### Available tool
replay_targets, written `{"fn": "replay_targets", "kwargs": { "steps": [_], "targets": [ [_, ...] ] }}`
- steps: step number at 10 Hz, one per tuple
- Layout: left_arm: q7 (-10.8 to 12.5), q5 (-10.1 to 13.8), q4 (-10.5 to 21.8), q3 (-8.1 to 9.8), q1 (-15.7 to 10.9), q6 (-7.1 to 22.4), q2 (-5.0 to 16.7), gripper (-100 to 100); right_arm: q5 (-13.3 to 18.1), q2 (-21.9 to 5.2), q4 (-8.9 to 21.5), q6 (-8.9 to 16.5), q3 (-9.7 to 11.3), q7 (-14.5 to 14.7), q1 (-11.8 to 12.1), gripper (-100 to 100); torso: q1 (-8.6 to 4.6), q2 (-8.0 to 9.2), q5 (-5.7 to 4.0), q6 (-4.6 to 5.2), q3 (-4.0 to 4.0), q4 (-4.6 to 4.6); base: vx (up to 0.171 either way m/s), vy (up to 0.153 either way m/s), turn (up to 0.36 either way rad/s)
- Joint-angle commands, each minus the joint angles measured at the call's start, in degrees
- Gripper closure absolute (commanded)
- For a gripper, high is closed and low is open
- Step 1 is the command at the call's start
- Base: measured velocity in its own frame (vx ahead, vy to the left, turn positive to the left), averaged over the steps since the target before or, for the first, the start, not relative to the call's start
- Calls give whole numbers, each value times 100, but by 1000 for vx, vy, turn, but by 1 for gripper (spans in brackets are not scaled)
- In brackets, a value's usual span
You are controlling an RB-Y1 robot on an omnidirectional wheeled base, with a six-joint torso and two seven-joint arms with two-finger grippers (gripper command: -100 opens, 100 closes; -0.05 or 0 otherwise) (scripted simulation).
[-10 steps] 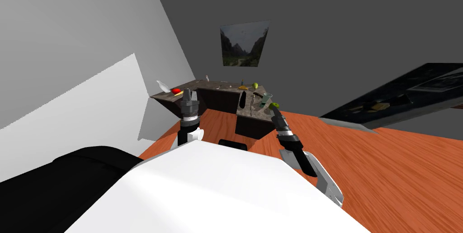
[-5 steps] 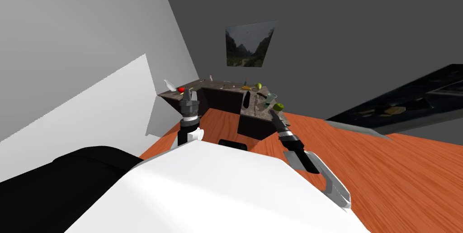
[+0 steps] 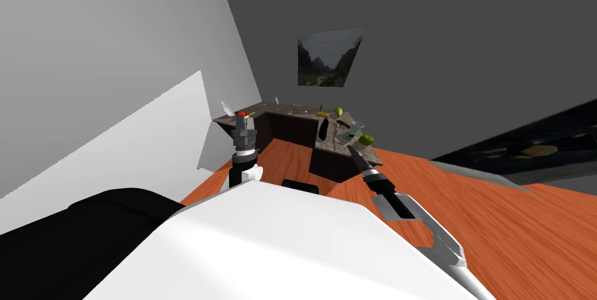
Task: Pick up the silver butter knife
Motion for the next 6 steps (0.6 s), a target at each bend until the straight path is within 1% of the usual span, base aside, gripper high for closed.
{"fn": "replay_targets", "kwargs": {
  "steps": [1, 2, 3, 4, 6],
  "targets": [
    [0, 0, 0, 0, 0, 0, 0, 0, -8, -286, 211, 229, 33, -13, 21, -100, 0, 0, 0, 0, 0, 0, 0, 88, 196],
    [0, 0, 0, 0, 0, 0, 0, 0, -8, -390, 211, 229, 33, -13, 21, -100, 3, -1, 1, 0, -1, 0, 3, 55, 52],
    [0, 0, 0, 0, 1, 0, 0, 0, -6, -618, 366, 385, 76, -18, 10, -100, -4, -1, 0, 3, 0, 0, 15, 59, 120],
    [0, 0, 0, 0, 0, 0, 0, 0, -5, -768, 520, 542, 124, -24, 0, -100, -5, -5, -1, -1, -3, -1, 21, 87, 207],
    [0, 0, 0, 0, 0, 0, 0, 0, 0, -1248, 825, 856, 233, -42, -20, -100, 9, -14, 3, 0, -8, -3, 45, 100, 177]
  ]
}}
